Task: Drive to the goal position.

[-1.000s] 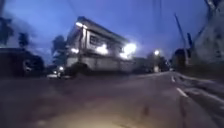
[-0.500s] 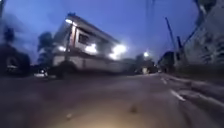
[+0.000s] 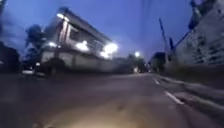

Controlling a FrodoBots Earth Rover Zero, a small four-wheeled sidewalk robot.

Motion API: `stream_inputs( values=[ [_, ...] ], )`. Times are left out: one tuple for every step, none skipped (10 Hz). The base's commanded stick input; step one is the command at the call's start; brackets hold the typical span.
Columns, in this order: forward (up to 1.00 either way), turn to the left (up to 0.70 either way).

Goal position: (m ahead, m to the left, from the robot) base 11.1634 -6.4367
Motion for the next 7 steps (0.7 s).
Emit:
stream_inputs(
  values=[
    [0.70,0.00],
    [0.70,0.00],
    [0.70,0.00],
    [0.70,0.00],
    [0.70,0.00],
    [0.70,0.00],
    [0.70,0.00]
  ],
)
